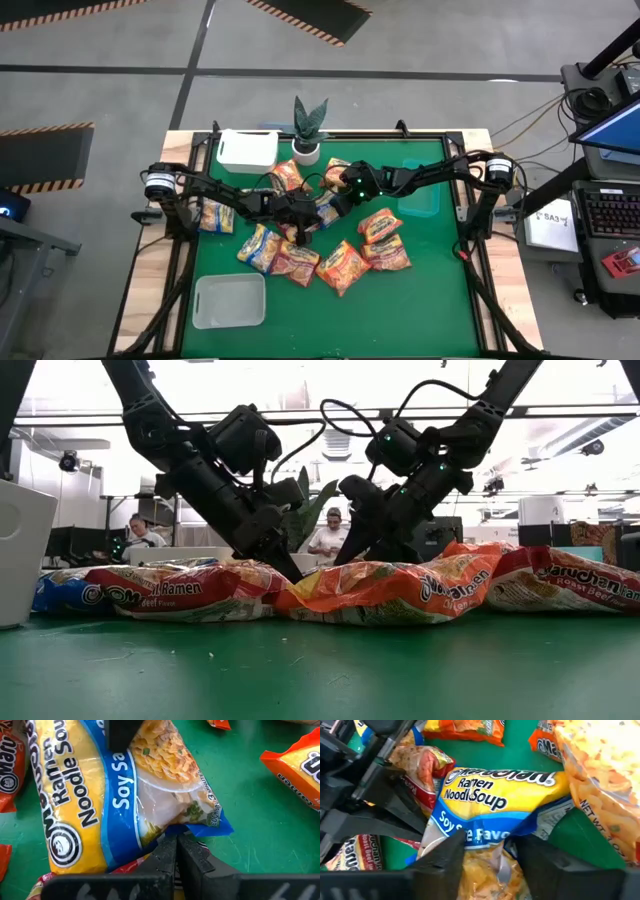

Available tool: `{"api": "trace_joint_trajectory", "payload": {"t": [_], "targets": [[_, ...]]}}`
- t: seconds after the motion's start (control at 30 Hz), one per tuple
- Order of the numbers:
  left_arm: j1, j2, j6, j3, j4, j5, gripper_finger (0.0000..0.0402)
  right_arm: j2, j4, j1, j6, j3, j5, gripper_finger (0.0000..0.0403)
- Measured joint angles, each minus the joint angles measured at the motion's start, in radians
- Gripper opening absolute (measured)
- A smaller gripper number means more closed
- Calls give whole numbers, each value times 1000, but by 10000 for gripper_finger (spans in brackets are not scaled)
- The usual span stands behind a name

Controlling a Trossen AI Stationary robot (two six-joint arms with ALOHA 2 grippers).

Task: Sort Maruchan noodles
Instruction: Put the blue noodle pack into the blue bin

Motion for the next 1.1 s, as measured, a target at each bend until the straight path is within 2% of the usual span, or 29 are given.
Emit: {"api": "trace_joint_trajectory", "payload": {"t": [0.23,0.3,0.57,0.73,1.0,1.1], "targets": [[-3,-31,0,-1,-14,38,0,-41,-2,0,-45,0,-5,33],[-3,-56,0,-1,-21,50,0,-53,-4,0,-54,0,-8,15],[-4,-218,31,-2,-152,55,0,-119,-35,17,-121,-3,-8,9],[-4,-370,84,-2,-255,56,0,-209,-123,51,-245,-3,-7,8],[-4,-557,177,-2,-225,56,0,-415,-319,70,-362,-3,9,8],[-4,-594,201,-1,-200,56,0,-488,-451,70,-417,22,45,8]]}}
